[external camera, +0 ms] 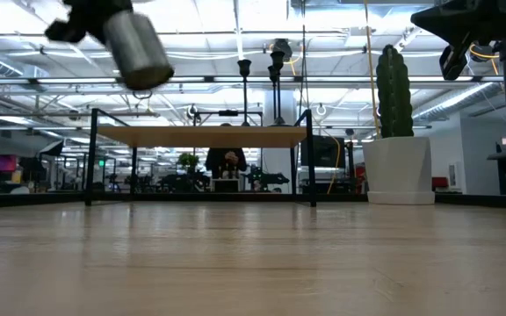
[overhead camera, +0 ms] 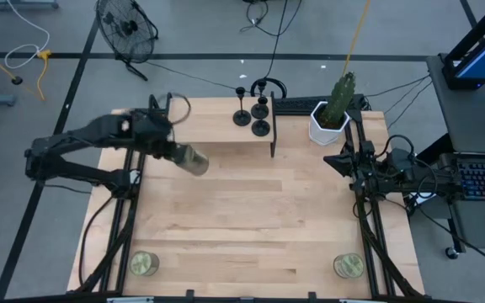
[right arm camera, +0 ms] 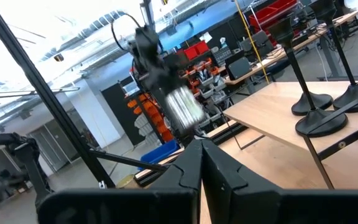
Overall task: Pick & Place candle stick holders
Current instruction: Put the top silver scented candle can on the shelf
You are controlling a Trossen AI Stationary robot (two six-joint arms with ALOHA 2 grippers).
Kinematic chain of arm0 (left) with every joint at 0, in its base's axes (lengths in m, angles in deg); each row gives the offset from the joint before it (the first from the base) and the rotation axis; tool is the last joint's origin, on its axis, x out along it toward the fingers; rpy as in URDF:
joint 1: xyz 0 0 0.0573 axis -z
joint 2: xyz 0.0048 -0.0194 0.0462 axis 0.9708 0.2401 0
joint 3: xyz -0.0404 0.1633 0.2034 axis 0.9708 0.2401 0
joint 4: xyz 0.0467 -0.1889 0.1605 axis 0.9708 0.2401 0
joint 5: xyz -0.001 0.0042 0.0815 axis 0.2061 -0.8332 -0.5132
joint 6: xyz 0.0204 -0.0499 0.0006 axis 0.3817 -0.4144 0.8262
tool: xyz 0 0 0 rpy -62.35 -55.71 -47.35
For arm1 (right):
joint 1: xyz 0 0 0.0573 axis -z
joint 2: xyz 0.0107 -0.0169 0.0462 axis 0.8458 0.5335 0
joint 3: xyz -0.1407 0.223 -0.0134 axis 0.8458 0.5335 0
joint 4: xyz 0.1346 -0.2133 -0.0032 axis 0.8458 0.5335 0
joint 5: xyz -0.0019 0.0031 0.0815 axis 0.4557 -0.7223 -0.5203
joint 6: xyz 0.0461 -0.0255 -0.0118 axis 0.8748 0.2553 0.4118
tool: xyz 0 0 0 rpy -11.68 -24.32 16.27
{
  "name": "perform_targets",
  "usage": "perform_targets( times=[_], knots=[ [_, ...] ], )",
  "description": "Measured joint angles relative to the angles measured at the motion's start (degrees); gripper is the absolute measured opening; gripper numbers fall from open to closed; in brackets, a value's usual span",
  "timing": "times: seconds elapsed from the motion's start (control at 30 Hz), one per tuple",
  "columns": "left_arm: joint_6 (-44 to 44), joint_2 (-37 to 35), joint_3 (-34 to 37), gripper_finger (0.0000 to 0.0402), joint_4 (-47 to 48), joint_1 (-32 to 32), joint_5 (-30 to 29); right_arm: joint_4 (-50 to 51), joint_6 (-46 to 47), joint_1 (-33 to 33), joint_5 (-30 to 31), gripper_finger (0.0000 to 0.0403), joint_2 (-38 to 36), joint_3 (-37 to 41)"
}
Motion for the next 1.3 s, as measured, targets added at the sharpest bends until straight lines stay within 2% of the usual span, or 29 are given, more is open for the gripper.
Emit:
perform_targets(
  times=[0.2,0.37,0.53,0.67,0.97,1.3],
  knots=[
    [3.0,3.1,-16.6,0.0001,5.9,-1.5,-6.5,0.0,-0.2,0.0,0.0,0.0000,0.0,0.0],
    [8.0,8.1,-28.5,0.0001,9.2,-5.4,-9.7,0.0,0.0,0.0,0.0,0.0000,0.0,0.0],
    [13.7,15.1,-37.6,0.0000,10.6,-11.6,-9.8,0.0,0.0,0.0,0.0,0.0000,0.0,0.0],
    [18.1,21.8,-43.7,0.0000,14.2,-16.3,-7.2,0.0,0.0,0.0,0.0,0.0000,0.0,0.0],
    [25.6,34.7,-50.6,0.0000,20.0,-25.6,-1.8,0.0,0.0,0.0,0.0,0.0000,0.0,0.0],
    [29.8,42.2,-51.0,0.0000,22.6,-33.4,0.2,0.0,0.0,0.0,0.0,0.0000,0.0,0.0]
  ],
)
